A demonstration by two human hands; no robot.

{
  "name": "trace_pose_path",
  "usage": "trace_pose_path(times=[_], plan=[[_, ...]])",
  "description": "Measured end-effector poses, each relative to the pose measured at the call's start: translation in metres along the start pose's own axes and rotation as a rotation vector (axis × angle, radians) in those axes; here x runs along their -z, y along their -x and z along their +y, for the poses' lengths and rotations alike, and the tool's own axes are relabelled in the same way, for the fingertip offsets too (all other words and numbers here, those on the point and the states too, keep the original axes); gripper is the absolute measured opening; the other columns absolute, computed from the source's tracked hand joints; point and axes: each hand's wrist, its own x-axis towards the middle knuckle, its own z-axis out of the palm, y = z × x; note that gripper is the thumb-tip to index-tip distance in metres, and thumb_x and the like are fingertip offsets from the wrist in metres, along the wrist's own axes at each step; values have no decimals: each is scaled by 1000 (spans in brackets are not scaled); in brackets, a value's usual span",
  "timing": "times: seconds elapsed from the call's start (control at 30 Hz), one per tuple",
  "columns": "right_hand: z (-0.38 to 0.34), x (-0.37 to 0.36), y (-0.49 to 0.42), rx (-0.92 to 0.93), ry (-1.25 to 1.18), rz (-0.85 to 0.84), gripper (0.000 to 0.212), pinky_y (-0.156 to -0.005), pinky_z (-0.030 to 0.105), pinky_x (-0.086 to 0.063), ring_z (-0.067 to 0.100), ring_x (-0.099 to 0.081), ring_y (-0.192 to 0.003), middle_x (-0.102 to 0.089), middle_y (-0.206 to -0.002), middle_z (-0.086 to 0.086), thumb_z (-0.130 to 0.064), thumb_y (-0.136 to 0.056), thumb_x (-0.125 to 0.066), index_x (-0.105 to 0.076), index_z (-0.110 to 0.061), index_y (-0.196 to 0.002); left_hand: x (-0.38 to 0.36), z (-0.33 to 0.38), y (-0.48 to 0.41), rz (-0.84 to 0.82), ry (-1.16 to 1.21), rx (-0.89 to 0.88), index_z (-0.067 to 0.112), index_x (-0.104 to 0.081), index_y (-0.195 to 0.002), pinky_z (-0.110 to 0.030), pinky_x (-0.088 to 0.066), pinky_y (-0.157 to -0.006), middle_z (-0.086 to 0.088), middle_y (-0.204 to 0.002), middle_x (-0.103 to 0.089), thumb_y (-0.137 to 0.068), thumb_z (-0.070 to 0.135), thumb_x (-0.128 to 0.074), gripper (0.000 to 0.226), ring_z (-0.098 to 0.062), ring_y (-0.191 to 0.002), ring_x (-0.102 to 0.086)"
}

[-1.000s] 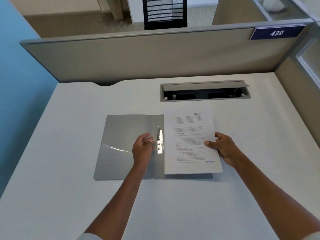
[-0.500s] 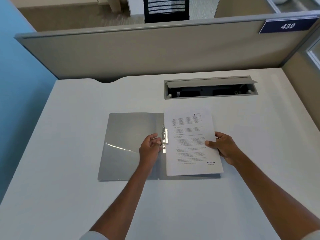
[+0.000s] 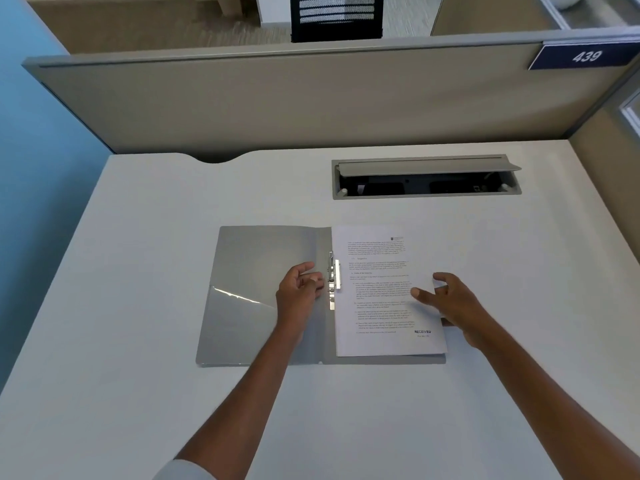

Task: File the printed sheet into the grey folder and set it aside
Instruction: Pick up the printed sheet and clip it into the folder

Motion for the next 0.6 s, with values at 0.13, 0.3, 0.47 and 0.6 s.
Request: trace_pose_path(times=[0.13, 0.3, 0.47, 0.6], plan=[[21, 4, 15, -3, -4, -20, 73, -85, 47, -66, 25, -73, -106, -71, -119, 3, -46, -86, -87, -48, -28, -145, -3, 14, -16, 11, -31, -18, 24, -72, -120, -35, -69, -86, 0, -100, -83, -99, 6, -59, 31, -23, -96, -82], [41, 6, 28, 35, 38, -48, 72, -96, 54, -64, 26, -70, -116, -71, -125, -1, -31, -85, -91, -54, -29, -147, -21, 43, -49, 6, -252, -119, 21, -77, -115, -48, -66, -95, -6, -102, -82, -99, 9, -54, 31, -20, -92, -77], [46, 5, 36, 118, 168, -117, 78, -89, 35, -64, 19, -70, -112, -66, -126, -8, -26, -75, -97, -54, -39, -138, -42, 71, -79, -62, -588, -290, 10, -77, -126, -30, -54, -107, -8, -125, -78, -103, 3, -54, 34, -24, -118, -72], [49, 2, 40, 114, 245, -124, 104, -92, 32, -61, 16, -62, -116, -50, -129, -2, -21, -65, -102, -46, -32, -152, -54, 79, -97, -114, -788, -369, 7, -74, -133, -42, -52, -111, -19, -129, -74, -102, 1, -53, 37, -33, -124, -67]])
